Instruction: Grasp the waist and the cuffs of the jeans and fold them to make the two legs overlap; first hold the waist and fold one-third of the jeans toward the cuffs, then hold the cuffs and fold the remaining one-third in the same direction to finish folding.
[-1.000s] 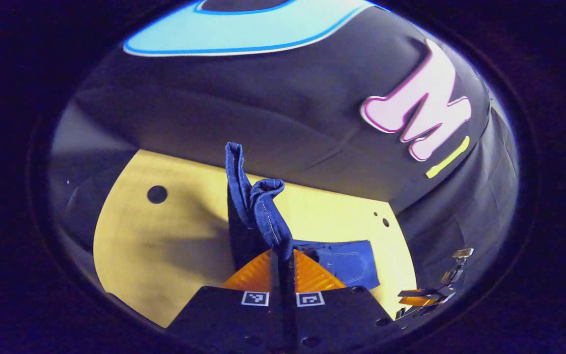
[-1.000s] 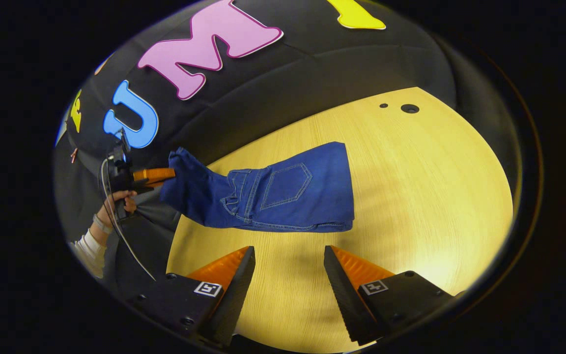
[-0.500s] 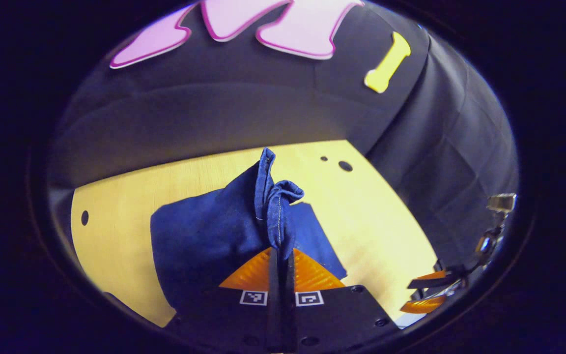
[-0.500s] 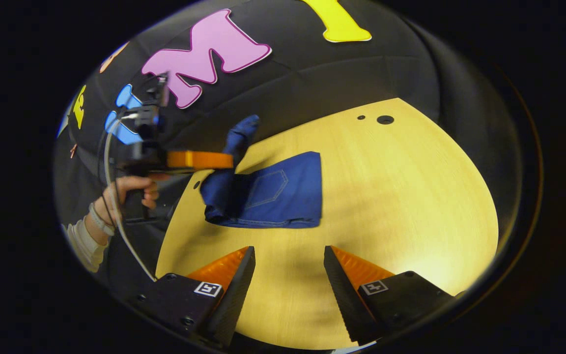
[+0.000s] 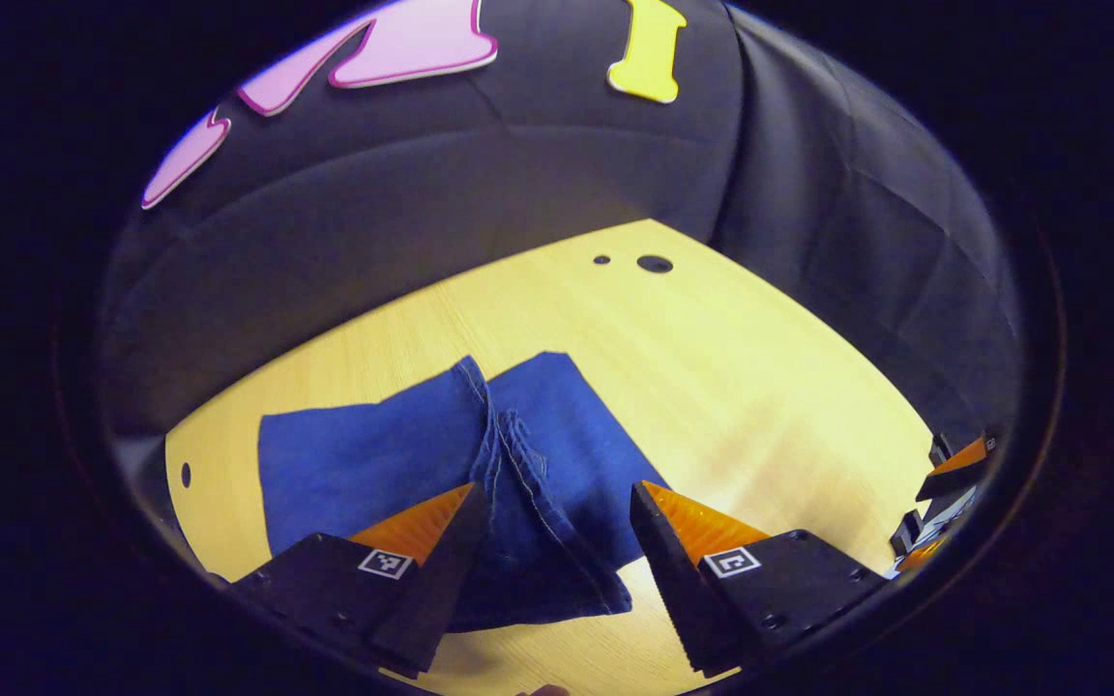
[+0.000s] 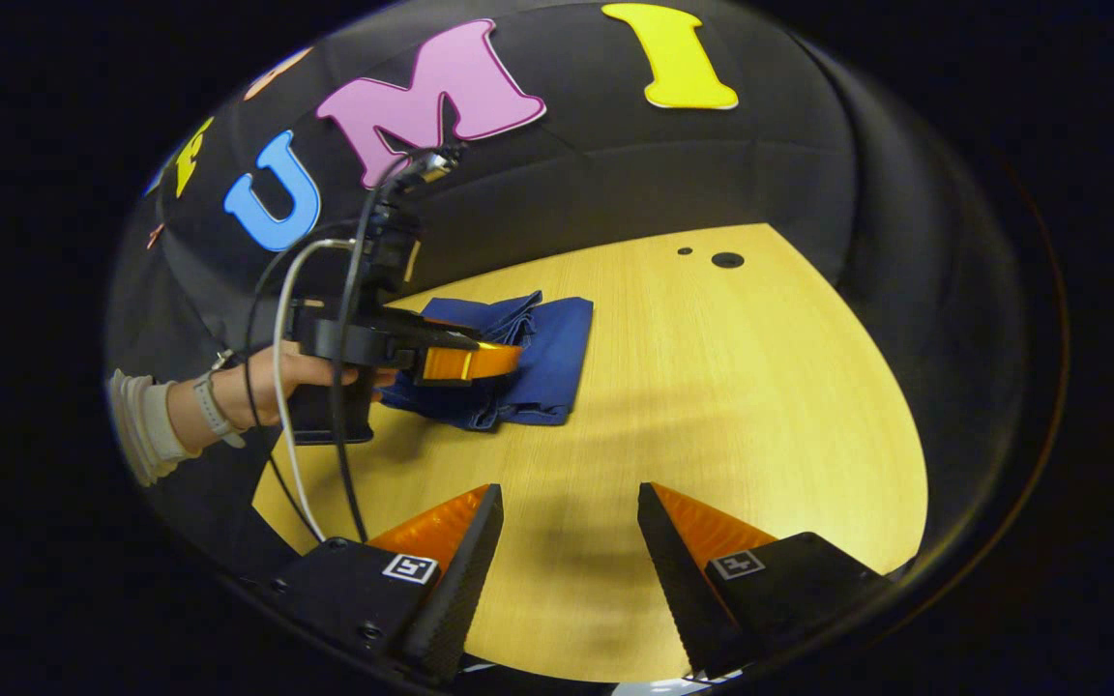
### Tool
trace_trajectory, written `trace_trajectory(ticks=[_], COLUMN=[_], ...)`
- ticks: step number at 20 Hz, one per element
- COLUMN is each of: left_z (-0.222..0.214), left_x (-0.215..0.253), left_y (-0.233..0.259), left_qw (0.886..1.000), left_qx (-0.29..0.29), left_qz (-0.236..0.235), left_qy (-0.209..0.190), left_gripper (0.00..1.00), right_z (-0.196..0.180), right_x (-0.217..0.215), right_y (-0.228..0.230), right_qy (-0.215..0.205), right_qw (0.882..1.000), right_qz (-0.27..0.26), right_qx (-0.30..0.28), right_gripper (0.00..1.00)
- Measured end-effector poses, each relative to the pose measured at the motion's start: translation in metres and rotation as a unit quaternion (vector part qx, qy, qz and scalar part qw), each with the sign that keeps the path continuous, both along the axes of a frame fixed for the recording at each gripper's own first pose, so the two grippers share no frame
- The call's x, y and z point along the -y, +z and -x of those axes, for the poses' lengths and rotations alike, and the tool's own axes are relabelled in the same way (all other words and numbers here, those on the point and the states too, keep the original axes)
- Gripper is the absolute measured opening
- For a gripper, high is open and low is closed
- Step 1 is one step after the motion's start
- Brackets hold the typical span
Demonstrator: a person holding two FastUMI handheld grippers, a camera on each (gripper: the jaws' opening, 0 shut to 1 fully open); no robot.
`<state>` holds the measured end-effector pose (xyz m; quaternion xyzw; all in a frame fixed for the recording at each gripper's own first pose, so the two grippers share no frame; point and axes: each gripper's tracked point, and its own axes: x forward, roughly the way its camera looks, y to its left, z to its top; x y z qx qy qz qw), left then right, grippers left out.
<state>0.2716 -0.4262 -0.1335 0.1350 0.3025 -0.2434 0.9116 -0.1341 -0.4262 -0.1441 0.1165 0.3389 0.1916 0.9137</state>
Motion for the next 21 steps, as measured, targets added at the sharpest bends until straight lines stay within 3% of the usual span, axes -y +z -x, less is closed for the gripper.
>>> trace_trajectory(ticks=[3, 6, 7, 13, 16, 19, 21], left_z=[0.055, 0.132, 0.161, 0.300, 0.325, 0.337, 0.337], left_x=[-0.016, -0.057, -0.073, -0.142, -0.148, -0.145, -0.148], left_y=[0.077, 0.135, 0.154, 0.239, 0.242, 0.262, 0.279], left_qw=[0.994, 0.981, 0.975, 0.933, 0.928, 0.924, 0.920], left_qx=[0.100, 0.188, 0.214, 0.320, 0.322, 0.322, 0.337], left_qz=[0.040, 0.044, 0.043, 0.118, 0.136, 0.174, 0.170], left_qy=[-0.002, 0.018, 0.027, 0.115, 0.125, 0.115, 0.110], left_gripper=[0.93, 0.94, 0.94, 0.95, 0.95, 0.95, 0.95], right_z=[0.015, 0.035, 0.044, 0.117, 0.145, 0.169, 0.176], right_x=[0.002, 0.006, 0.005, 0.001, -0.002, -0.002, 0.006], right_y=[0.038, 0.092, 0.111, 0.219, 0.259, 0.281, 0.290], right_qy=[-0.010, -0.044, -0.059, -0.099, -0.116, -0.126, -0.137], right_qw=[0.999, 0.992, 0.989, 0.948, 0.933, 0.932, 0.927], right_qz=[0.011, 0.020, 0.021, 0.074, 0.071, 0.050, 0.048], right_qx=[0.052, 0.115, 0.138, 0.292, 0.332, 0.337, 0.345], right_gripper=[0.89, 0.92, 0.97, 0.98, 0.97, 0.96, 0.96])
